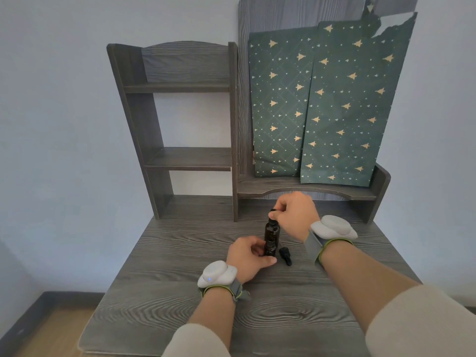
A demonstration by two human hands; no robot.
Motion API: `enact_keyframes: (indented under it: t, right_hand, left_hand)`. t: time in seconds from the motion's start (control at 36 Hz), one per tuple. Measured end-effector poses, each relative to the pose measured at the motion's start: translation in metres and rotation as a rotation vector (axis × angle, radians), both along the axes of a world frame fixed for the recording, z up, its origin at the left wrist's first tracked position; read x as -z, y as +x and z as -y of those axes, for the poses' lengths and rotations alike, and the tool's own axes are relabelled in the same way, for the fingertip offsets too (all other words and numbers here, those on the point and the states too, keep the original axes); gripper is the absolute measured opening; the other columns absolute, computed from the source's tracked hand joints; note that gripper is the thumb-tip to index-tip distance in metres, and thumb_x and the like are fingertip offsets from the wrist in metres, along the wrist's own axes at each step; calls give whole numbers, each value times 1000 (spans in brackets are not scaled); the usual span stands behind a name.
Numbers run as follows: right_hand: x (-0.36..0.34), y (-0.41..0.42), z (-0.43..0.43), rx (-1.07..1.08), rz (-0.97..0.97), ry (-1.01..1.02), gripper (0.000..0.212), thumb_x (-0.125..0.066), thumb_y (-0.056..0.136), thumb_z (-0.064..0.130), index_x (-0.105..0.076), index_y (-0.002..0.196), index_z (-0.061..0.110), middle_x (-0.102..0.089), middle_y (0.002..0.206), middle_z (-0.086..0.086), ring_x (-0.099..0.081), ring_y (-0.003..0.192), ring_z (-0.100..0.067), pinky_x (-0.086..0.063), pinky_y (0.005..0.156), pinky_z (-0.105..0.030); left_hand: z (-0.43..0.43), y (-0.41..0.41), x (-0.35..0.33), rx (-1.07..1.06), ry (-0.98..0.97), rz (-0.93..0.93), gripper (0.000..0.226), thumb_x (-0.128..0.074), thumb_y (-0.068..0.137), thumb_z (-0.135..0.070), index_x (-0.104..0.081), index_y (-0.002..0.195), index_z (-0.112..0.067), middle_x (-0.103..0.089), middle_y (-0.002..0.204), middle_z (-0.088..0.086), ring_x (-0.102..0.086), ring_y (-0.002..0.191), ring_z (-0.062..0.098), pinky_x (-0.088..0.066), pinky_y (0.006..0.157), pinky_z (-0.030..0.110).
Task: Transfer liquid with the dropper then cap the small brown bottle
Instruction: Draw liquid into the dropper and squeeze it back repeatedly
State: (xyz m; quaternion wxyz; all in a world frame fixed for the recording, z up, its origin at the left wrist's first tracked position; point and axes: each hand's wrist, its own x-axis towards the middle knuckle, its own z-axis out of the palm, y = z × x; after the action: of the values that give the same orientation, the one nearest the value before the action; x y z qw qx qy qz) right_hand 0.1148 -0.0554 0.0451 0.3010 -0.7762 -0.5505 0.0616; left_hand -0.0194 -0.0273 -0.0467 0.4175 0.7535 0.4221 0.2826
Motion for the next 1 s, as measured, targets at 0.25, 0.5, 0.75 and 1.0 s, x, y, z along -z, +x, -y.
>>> enact_keyframes:
  t: [0.25,0.5,0.75,1.0]
  right_hand:
    - [1,2,0,-17,-18,18,13,-74,78,25,-71,74,13,-60,75,0,-56,78,-20,-40,68,-25]
    - [3,0,2,-19,-44,5,14,-76,75,31,-70,78,18,-69,87,-2,-64,87,-22,-54,80,-35]
    - [-16,3,3,-27,-20,0,15,-74,76,33,-70,78,18,-70,84,-1,-62,85,-21,-52,76,-32]
    - [-38,4,4,-25,-13,26,15,-74,74,35,-72,75,20,-72,81,-1,-65,84,-21,-55,78,-35]
  left_hand:
    - [0,-1,-1,-3,7,-11,34,-82,68,-25,-69,99,-17,-57,75,-7,-47,62,0,-37,57,5]
    - [2,-2,-3,-4,3,-10,35,-82,67,-25,-69,99,-18,-56,73,-10,-47,62,0,-37,55,3]
    - [3,-1,-5,-18,-6,-26,35,-82,66,-26,-68,97,-20,-57,74,-10,-48,63,0,-38,60,9]
    - [6,-2,-8,-29,-33,-54,32,-82,66,-27,-65,93,-25,-59,74,-13,-51,66,0,-40,62,9]
